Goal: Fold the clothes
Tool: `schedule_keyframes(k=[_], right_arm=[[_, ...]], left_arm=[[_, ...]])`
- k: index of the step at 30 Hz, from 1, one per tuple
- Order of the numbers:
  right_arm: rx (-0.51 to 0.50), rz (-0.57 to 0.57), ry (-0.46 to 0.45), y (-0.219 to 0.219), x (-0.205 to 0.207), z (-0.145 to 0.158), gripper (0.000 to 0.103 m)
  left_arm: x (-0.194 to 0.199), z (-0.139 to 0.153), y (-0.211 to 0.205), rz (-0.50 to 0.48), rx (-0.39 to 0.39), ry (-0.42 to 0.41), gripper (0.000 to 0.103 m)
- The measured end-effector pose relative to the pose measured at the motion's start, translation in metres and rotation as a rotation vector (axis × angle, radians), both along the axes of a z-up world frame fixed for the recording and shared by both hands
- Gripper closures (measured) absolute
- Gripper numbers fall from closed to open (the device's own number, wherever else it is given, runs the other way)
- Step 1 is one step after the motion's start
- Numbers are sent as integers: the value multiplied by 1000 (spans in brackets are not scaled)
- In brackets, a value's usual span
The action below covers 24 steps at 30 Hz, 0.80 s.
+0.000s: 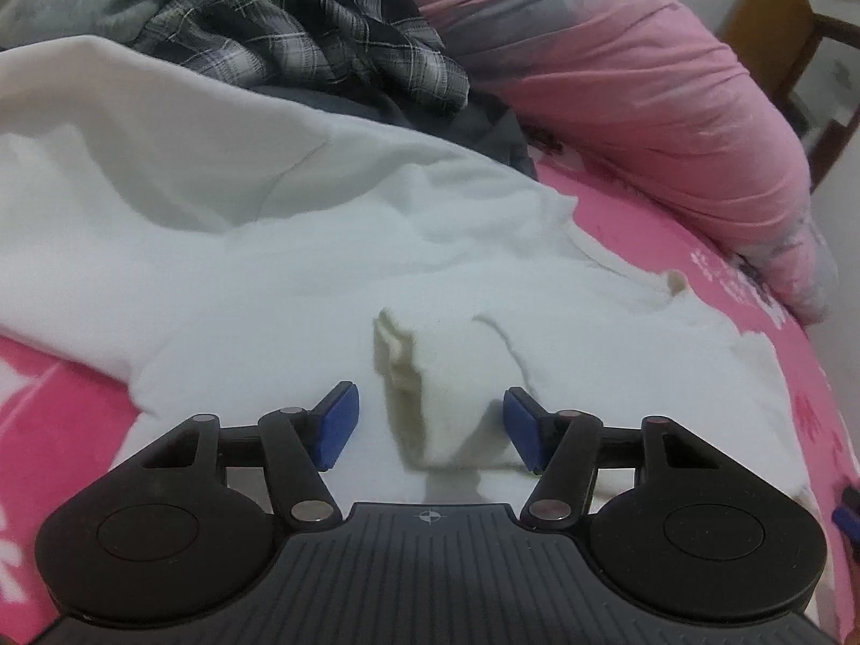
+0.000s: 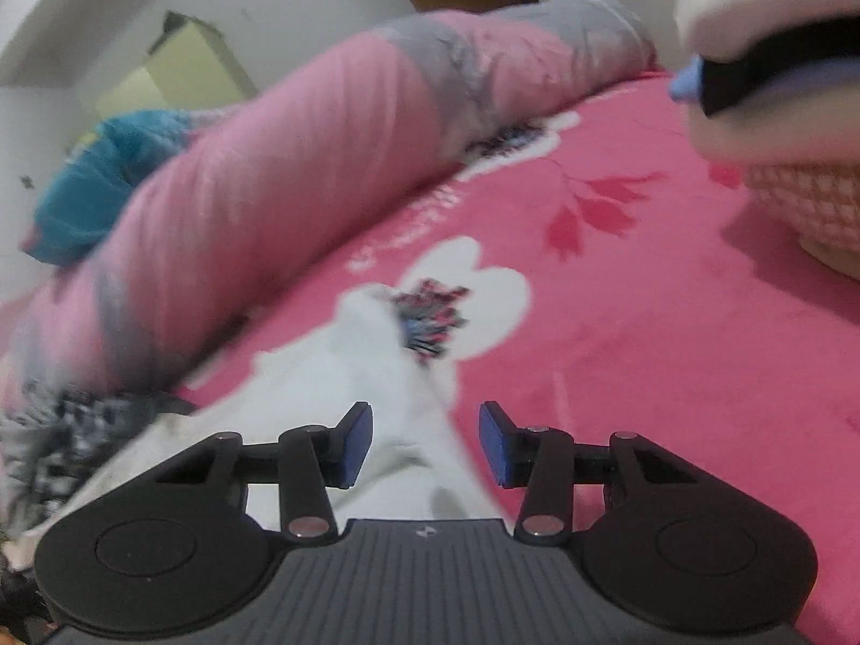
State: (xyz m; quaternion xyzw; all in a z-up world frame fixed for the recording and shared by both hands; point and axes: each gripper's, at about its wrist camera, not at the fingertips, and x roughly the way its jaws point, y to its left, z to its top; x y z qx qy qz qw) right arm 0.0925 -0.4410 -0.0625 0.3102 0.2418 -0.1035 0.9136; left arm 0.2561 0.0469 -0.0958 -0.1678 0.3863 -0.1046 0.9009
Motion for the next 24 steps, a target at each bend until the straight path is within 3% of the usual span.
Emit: schedule_keyframes(k=[5, 9, 10, 15, 20, 24], right_arm=[[46, 94, 31, -4, 5, -27, 56], [-24, 109, 53, 7, 8, -29, 57], [-45, 111, 55, 10, 8, -29, 58], [-71, 111, 52, 14, 7, -31, 60], [-46, 104, 44, 11, 6, -33, 61], [-48, 103, 45, 12, 5, -32, 61]], left_arm=[[0, 0, -7, 26, -15, -7, 54], [0, -2, -16, 67, 52, -21, 95], [-1, -2, -17, 72, 61, -31, 100], [-23, 23, -22, 83, 137, -128, 102], [-39, 46, -6, 121, 112, -184, 102], [-41, 46, 7, 141, 104, -162, 102]])
